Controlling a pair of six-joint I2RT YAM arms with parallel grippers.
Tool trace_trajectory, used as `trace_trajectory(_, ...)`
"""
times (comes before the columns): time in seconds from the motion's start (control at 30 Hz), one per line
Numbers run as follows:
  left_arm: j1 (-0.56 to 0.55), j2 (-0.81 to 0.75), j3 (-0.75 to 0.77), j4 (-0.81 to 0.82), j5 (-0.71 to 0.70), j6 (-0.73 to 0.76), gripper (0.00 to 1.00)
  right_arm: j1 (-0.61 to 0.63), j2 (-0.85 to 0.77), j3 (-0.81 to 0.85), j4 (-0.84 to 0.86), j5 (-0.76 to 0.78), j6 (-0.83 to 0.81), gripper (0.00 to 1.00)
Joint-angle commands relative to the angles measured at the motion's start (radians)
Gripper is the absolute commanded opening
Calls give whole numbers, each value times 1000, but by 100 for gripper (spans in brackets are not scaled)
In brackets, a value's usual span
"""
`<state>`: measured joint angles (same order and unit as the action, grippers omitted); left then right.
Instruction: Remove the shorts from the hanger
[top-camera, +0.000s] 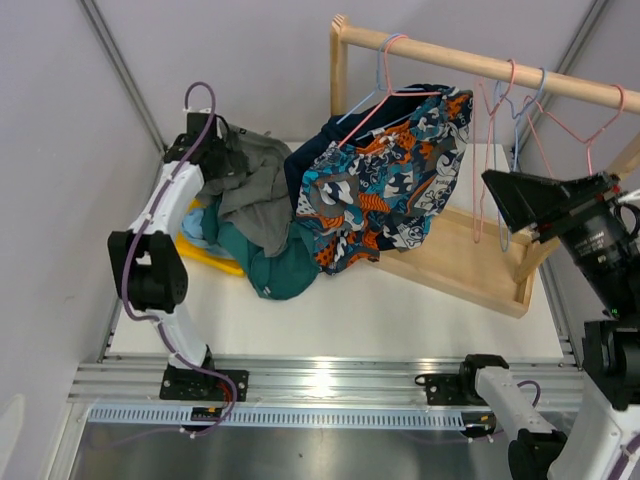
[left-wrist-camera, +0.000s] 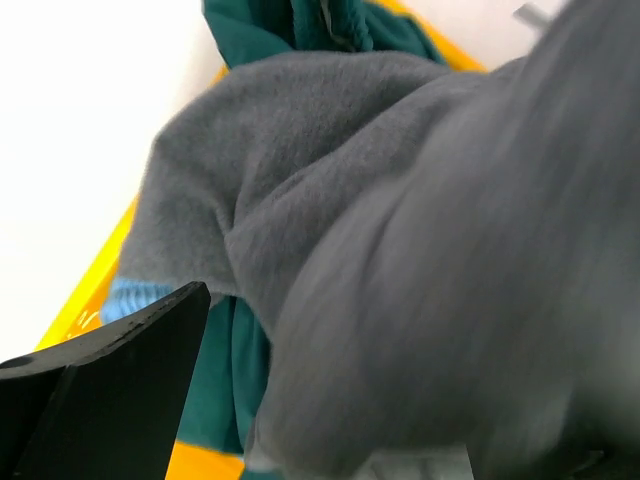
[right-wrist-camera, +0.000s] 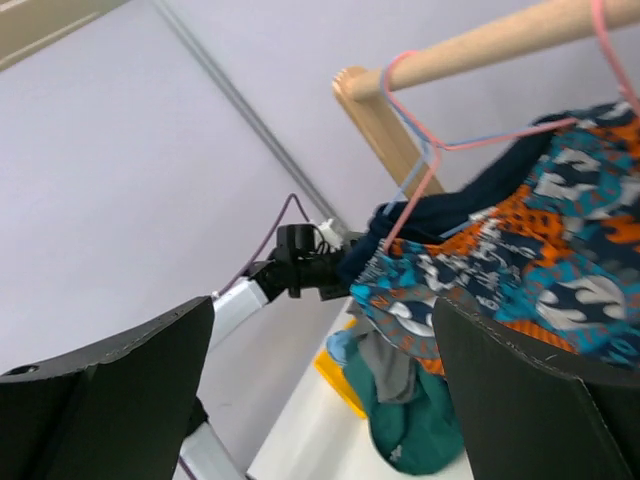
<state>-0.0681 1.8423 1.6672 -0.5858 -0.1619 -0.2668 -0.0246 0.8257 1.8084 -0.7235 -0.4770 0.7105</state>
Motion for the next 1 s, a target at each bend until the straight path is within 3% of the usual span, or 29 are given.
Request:
trace_trajectory(0.0, -12, -211, 29, 14, -25, -45, 99, -8, 120, -3, 191, -91, 110, 98)
trace_trajectory(0.13, -38, -420, -67, -5, 31, -9, 99, 17, 225, 20, 283, -100, 158, 94)
trace_trajectory(0.2, -61, -556, -147, -3, 70, 18, 99, 142, 274, 52, 265, -22, 126, 91)
trace_trajectory(0.27, -87, -645, -268, 9, 99, 38, 99, 280, 384, 181, 145, 180, -18, 90)
trace_trajectory(0.3, -96, -687, -297, 12, 104, 46, 99, 413, 430, 242, 94, 251, -70, 90)
trace_trajectory(0.33, -111, -766, -325, 12, 93, 46, 99, 463, 526, 363, 46, 318, -144, 90)
trace_trajectory(0.43, -145, -914, -469, 1, 42, 44, 99, 572, 642, 462, -62, 519, -189, 87)
trace_trajectory(0.47, -148, -951, -513, -11, 30, 34, 99, 586, 648, 439, -62, 590, -198, 86)
trace_trajectory(0.7, -157, -1206, -771, -3, 76, -3, 99, 632, 615, 168, 96, 710, -163, 75)
trace_trajectory(0.97, -193, -1281, -847, 14, 93, 0, 99, 647, 651, 68, 225, 741, -141, 60)
